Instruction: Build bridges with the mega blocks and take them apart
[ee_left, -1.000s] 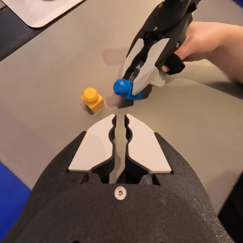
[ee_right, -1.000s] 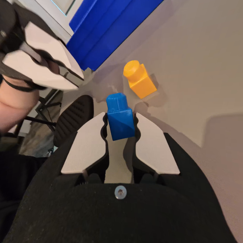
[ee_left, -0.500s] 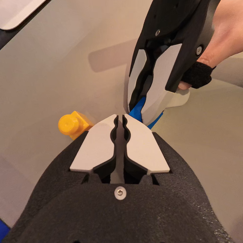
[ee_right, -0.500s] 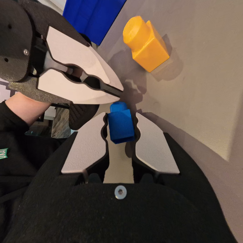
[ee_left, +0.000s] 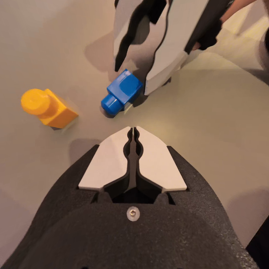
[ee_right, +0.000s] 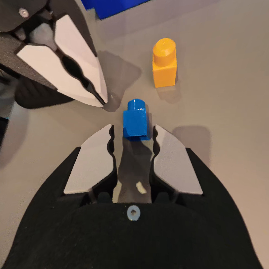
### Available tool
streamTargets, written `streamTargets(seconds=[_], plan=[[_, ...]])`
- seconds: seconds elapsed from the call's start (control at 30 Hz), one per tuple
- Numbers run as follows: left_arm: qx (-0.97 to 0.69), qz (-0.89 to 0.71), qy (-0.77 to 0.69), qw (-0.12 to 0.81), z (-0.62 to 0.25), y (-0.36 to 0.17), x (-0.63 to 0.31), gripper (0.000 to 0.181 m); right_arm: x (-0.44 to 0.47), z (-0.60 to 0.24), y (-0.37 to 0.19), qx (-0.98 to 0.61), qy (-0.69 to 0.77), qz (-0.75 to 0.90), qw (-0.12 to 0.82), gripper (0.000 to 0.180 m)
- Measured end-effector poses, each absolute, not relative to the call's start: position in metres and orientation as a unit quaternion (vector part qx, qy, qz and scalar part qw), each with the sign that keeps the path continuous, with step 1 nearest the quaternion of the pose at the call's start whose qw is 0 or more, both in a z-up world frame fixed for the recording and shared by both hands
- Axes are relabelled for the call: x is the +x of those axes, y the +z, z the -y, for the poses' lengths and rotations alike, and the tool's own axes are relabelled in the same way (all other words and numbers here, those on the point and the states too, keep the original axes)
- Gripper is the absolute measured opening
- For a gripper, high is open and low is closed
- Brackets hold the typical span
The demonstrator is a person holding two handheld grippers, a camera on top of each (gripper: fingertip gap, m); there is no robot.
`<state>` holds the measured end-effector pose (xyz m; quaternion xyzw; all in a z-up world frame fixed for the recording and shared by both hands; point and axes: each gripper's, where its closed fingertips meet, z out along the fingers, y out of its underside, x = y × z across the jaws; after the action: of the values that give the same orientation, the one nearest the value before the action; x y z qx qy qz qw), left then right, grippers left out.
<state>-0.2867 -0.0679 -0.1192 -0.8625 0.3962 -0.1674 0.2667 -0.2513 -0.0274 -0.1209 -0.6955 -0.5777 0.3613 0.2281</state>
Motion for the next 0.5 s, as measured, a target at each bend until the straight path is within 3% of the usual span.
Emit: streamTargets(seconds=[0.5], plan=[[-0.878,-0.339,-0.167,0.294,0.021,-0.134,-0.276,0.000,-0.243,0.060,-0.118,-0.669,0.408,0.600,0.161,0.039]])
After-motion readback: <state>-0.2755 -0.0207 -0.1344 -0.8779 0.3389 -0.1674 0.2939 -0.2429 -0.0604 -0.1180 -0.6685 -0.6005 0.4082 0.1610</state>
